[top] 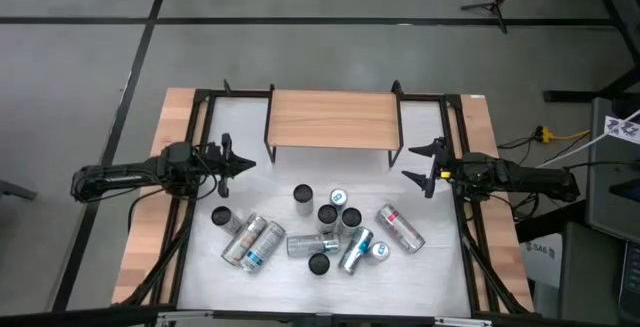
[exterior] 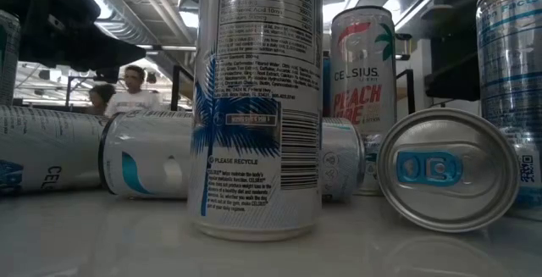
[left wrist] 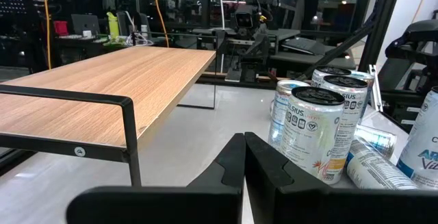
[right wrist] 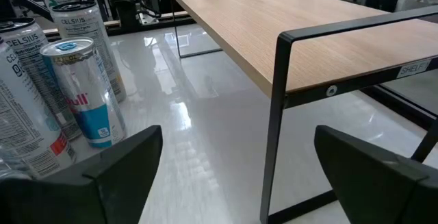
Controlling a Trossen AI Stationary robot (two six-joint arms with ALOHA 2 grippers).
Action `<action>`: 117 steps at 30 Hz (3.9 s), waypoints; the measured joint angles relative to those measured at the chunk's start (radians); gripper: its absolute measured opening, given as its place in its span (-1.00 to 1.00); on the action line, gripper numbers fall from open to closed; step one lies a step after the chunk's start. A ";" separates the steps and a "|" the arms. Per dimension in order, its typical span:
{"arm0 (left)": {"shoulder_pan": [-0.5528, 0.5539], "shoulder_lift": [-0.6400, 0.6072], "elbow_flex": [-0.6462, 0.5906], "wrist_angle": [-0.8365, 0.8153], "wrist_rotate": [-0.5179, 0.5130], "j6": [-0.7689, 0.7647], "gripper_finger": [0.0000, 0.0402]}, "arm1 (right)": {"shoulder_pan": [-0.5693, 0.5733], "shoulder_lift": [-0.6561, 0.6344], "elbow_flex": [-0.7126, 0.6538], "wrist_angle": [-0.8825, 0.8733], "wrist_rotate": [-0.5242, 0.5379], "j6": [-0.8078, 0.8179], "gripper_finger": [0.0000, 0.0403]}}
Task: Sort soda cans
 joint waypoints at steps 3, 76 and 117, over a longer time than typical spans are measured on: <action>0.000 0.000 0.000 0.000 0.000 0.000 -1.00 | 0.000 0.000 0.000 0.000 0.000 0.000 0.88; 0.000 0.000 0.000 0.000 -0.026 -0.008 -1.00 | 0.001 0.550 0.373 0.395 -0.348 0.166 0.88; 0.000 0.000 0.000 0.000 -0.018 -0.008 -1.00 | 0.458 1.500 1.205 -0.288 0.056 0.329 0.88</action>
